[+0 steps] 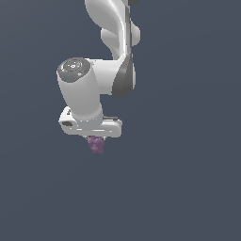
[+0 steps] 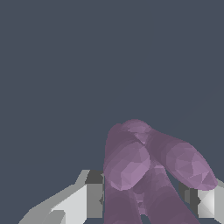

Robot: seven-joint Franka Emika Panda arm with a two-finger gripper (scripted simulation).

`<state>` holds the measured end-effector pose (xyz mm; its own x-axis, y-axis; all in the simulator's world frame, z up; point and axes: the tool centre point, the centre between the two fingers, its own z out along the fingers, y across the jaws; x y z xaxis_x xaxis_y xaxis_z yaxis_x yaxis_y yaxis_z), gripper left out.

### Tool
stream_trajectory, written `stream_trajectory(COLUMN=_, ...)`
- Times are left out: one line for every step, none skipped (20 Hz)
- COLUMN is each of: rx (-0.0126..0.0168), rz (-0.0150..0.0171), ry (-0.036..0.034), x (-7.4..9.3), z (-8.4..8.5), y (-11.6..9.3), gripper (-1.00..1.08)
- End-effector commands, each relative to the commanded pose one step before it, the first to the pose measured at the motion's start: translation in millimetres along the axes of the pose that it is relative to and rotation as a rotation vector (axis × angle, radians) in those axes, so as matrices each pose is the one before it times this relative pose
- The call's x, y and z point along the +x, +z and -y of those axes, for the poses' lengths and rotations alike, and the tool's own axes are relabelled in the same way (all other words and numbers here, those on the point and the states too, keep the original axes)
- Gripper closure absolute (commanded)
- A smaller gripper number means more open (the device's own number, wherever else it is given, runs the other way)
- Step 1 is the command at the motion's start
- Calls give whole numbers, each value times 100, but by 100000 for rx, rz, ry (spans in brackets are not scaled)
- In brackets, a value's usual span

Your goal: Pick up the object and move it to a goal position.

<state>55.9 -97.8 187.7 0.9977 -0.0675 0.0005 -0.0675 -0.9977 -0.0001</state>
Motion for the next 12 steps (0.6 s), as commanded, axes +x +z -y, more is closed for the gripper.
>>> stream_trajectory(rx=44, rz=74, ry=-197, x=461, z=-2024, y=-1060, gripper=108)
stream_trajectory(rx=0, rz=0, ry=0, x=163, z=-638, y=-325, gripper=108)
stream_trajectory(rx=0, rz=0, ry=0, x=144, z=-552, y=-281, gripper=108)
stream_trajectory(rx=0, rz=0, ry=0, x=127, z=-471, y=-239, gripper=108)
stream_trajectory(rx=0, rz=0, ry=0, x=111, z=-394, y=-200, gripper=108)
stream_trajectory(rx=0, rz=0, ry=0, x=97, z=-321, y=-163, gripper=108)
stream_trajectory(rx=-53, rz=-24, ry=-37, x=82, z=-215, y=-150, gripper=108)
stream_trajectory(rx=0, rz=0, ry=0, x=70, z=-186, y=-95, gripper=108)
stream_trajectory(rx=0, rz=0, ry=0, x=57, z=-126, y=-65, gripper=108)
stream_trajectory(rx=0, rz=0, ry=0, x=43, z=-74, y=-38, gripper=108)
stream_trajectory(rx=0, rz=0, ry=0, x=27, z=-34, y=-18, gripper=108)
stream_trajectory(rx=0, rz=0, ry=0, x=9, z=-8, y=-4, gripper=108)
